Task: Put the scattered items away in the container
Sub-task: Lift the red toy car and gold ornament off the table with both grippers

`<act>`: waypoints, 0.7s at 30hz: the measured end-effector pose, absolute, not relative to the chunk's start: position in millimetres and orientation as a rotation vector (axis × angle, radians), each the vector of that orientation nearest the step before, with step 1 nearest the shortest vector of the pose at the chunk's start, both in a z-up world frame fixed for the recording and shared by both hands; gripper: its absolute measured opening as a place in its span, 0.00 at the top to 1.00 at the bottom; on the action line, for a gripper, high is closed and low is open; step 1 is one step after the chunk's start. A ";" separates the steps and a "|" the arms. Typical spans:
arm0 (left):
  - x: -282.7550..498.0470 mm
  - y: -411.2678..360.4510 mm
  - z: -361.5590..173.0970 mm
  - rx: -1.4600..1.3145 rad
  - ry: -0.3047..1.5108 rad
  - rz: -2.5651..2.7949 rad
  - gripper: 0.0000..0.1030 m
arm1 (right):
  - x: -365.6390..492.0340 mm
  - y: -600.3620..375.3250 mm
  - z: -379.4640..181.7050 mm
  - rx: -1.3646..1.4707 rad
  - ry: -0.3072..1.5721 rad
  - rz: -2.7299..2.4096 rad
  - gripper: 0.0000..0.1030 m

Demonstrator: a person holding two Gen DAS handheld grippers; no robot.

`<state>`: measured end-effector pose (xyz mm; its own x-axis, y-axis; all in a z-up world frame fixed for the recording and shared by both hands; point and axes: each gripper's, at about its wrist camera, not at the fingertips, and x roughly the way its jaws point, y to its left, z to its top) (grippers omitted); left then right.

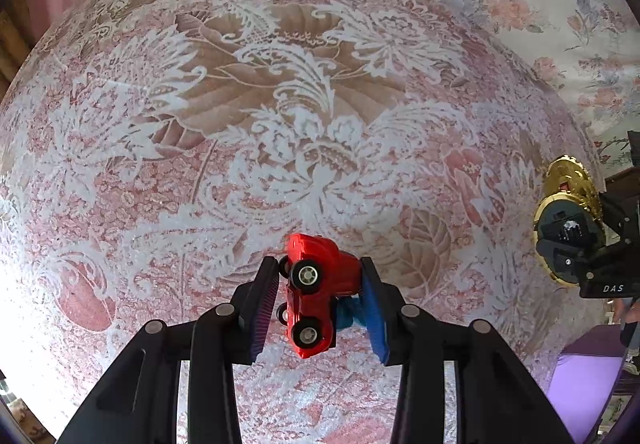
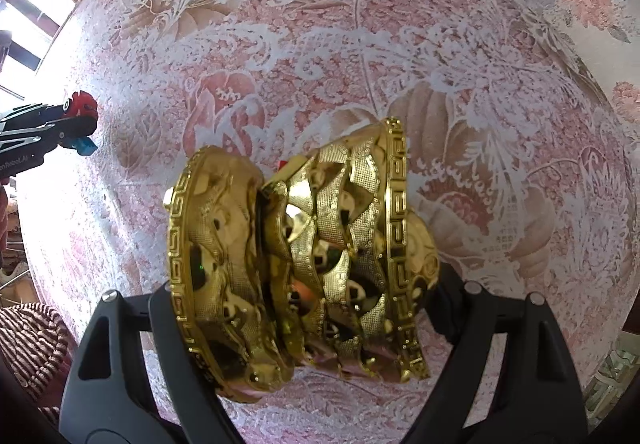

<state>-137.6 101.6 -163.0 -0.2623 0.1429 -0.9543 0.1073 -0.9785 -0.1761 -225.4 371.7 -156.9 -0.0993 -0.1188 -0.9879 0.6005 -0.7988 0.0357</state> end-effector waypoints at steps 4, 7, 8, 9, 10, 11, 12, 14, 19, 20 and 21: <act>-157.4 117.7 -159.6 -1.869 -0.307 2.456 0.61 | -217.3 375.5 -142.7 1.686 0.525 -1.951 0.19; -166.9 129.7 -154.5 -1.842 -0.285 2.455 0.61 | -212.4 375.8 -134.0 1.678 0.527 -1.960 0.19; -167.7 132.6 -152.2 -1.832 -0.278 2.454 0.61 | -211.1 375.6 -131.3 1.675 0.527 -1.964 0.19; -167.2 134.9 -149.2 -1.823 -0.270 2.453 0.61 | -210.9 374.4 -130.5 1.674 0.526 -1.969 0.19; -165.9 136.7 -145.9 -1.814 -0.262 2.451 0.61 | -211.6 372.6 -130.8 1.672 0.525 -1.973 0.19; -166.6 139.7 -144.1 -1.807 -0.254 2.449 0.61 | -212.2 370.9 -131.0 1.671 0.524 -1.977 0.19; -168.4 143.6 -143.2 -1.801 -0.244 2.445 0.61 | -212.8 369.2 -131.3 1.669 0.523 -1.982 0.19; -168.1 150.6 -139.1 -1.786 -0.217 2.438 0.61 | -212.1 367.4 -129.6 1.666 0.521 -1.991 0.19; -161.4 162.3 -127.8 -1.756 -0.173 2.424 0.61 | -194.2 376.7 -113.2 1.656 0.516 -2.015 0.19; -160.0 165.3 -125.8 -1.749 -0.163 2.421 0.61 | -189.9 378.6 -109.4 1.651 0.516 -2.019 0.19; -158.5 168.4 -123.8 -1.742 -0.152 2.418 0.61 | -186.3 380.2 -106.4 1.646 0.517 -2.024 0.19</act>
